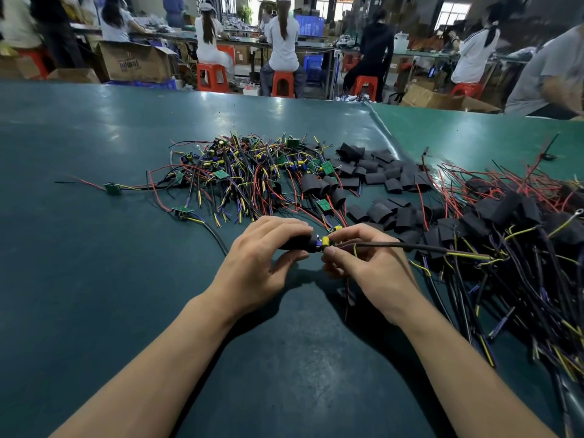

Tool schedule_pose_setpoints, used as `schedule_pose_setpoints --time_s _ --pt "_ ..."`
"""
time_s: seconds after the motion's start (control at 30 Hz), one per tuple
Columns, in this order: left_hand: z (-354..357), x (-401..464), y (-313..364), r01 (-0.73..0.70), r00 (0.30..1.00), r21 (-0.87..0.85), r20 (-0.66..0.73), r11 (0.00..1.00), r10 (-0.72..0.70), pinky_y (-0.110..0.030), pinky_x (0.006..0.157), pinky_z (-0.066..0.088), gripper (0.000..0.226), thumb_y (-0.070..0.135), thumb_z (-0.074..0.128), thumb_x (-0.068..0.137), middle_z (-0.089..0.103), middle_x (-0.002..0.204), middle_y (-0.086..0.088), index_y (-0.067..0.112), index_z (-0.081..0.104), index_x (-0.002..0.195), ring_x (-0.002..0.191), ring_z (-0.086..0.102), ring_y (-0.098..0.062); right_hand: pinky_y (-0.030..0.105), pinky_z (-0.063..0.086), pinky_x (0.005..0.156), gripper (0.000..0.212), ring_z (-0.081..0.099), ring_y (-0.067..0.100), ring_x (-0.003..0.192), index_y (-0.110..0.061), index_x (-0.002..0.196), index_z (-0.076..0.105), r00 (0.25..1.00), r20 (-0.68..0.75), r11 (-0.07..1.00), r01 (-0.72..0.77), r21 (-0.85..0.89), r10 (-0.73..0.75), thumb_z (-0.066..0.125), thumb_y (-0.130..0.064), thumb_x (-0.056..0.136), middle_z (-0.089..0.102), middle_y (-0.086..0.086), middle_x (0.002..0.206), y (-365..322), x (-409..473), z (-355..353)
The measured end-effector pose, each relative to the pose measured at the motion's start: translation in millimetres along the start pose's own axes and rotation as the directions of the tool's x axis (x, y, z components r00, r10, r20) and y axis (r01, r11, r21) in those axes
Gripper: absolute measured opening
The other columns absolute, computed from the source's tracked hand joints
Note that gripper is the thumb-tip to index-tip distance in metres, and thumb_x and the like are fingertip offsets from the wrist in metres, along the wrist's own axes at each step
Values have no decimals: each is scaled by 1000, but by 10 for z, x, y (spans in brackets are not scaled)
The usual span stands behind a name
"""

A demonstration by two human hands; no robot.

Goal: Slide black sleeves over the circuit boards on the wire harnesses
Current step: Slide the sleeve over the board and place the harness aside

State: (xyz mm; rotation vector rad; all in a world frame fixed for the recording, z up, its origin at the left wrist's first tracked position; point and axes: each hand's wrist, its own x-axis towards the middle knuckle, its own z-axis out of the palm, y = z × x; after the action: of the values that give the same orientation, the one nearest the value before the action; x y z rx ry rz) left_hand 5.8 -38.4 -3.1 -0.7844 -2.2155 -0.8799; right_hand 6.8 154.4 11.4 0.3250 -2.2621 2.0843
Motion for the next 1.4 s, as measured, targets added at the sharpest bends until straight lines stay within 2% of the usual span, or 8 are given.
schedule_pose_setpoints --time_s 0.3,0.53,0.7,0.87,0.97,1.07,1.17,1.4 --pt "3 -18 1 53 998 -6 -22 999 -54 -37 90 50 32 15 74 86 69 110 0 7 67 116 103 62 -18 29 61 71 17 75 19 78 -10 100 61 999 45 998 22 60 -25 64 4 90 75 7 77 9 -19 57" --pt "22 -14 38 22 997 19 -69 1000 -21 -29 93 48 37 20 76 83 70 110 1 7 68 116 103 61 -14 26 58 62 12 73 18 73 -13 86 78 997 -69 983 -24 179 37 70 -4 87 76 9 80 -41 -20 29" --pt "-9 -13 38 93 993 -26 -73 995 -94 -32 94 50 41 17 79 82 70 112 -1 8 67 120 106 64 -17 31 59 66 19 72 28 91 -9 102 77 986 85 931 -164 327 143 68 -12 86 75 17 98 -76 -51 37" --pt "-15 -14 69 78 995 -32 -61 996 -80 -32 94 50 41 16 77 83 69 114 1 11 66 122 107 64 -15 32 61 65 29 72 30 89 -6 106 75 950 238 821 -298 487 203 64 -21 84 72 22 107 -156 -68 13" --pt "-17 -18 61 57 998 -18 -39 998 -58 -29 93 50 39 16 74 84 70 114 -1 8 66 121 106 64 -16 31 60 65 28 72 29 94 -4 100 76 945 229 807 -320 496 234 64 -21 82 73 18 108 -164 -70 32" --pt "1 -2 52 13 999 11 -33 1000 -13 -30 91 51 35 11 75 84 70 110 -4 3 67 117 102 65 -20 25 58 58 27 74 25 81 -1 90 76 943 122 787 -325 525 308 68 -22 75 74 16 99 -158 -59 75" --pt "5 6 59 26 998 14 -60 1000 -25 -27 90 50 36 5 78 82 70 108 -4 3 67 116 101 65 -20 25 58 56 25 74 24 80 -6 83 78 957 51 852 -277 443 284 71 -27 72 74 14 90 -109 -51 97" --pt "-26 22 108 47 999 -35 -23 998 -48 -29 89 52 36 7 78 82 71 106 -1 5 67 116 98 66 -16 31 57 55 26 73 27 82 -8 90 77 965 80 889 -260 378 249 70 -29 78 73 18 89 -120 -46 45"
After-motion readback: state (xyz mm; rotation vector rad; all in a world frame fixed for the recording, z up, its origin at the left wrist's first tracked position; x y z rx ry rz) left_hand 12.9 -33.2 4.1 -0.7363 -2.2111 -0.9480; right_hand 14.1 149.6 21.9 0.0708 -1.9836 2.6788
